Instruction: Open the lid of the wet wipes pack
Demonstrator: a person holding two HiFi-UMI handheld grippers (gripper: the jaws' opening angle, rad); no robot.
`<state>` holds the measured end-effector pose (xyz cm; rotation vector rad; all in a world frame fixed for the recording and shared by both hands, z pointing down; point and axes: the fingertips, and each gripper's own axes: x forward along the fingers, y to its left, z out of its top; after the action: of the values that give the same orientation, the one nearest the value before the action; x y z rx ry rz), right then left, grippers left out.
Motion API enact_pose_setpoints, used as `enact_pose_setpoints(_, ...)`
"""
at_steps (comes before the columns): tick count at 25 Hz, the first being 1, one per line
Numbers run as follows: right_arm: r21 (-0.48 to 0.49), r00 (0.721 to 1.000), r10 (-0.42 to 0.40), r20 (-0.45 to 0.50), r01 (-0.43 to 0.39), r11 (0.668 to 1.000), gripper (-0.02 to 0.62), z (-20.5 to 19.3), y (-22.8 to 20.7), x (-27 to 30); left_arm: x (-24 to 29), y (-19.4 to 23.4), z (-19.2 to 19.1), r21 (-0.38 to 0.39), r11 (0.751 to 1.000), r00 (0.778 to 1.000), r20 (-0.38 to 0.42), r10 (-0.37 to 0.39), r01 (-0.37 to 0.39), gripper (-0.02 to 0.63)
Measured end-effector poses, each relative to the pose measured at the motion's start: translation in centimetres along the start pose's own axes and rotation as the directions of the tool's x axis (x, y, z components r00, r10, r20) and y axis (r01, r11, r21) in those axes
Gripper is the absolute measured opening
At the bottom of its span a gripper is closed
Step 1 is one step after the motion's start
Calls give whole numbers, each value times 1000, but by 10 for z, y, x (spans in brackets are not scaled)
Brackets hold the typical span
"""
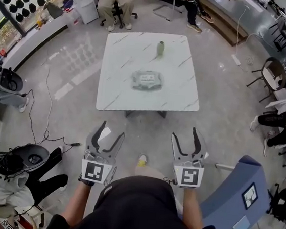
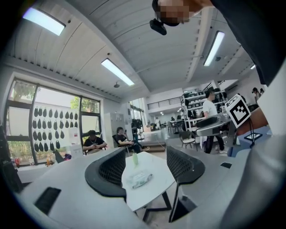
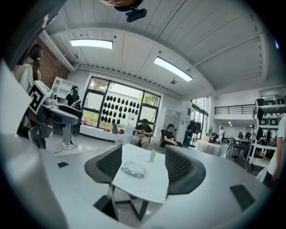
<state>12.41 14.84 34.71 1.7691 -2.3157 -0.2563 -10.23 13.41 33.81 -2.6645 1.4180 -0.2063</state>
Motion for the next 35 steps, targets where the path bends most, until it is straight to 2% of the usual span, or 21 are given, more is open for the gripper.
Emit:
enact_pose_setpoints(7, 23, 999, 41, -4, -41, 999, 279, -19, -29, 46, 51, 7, 7, 44, 999, 999, -30, 14, -13, 298)
enact_pose_setpoints(16, 97, 998, 55, -29, -52, 994, 264, -43, -37, 84, 86, 27, -10, 44, 999, 996, -89, 30, -26, 298)
enact_pose_setpoints(22, 71, 994, 60, -90, -54, 996, 258, -67, -38, 121, 123, 49, -26, 25, 1000, 995, -103, 12, -9, 298)
enact_pose_setpoints(27, 22, 990, 63, -129, -61, 998, 256, -71, -40, 161, 168, 76, -40, 21, 999, 995, -94, -24, 26, 298)
enact_pose_setpoints(31, 9, 981, 67, -182, -67, 998, 256, -68, -40, 199, 208, 99, -49, 74, 992, 990, -110, -90, 99, 298)
enact_pose_setpoints(35, -33, 976, 66, -207, -74, 997, 257, -64, -42, 245, 245, 124, -57, 73, 987, 985, -116, -131, 140, 298)
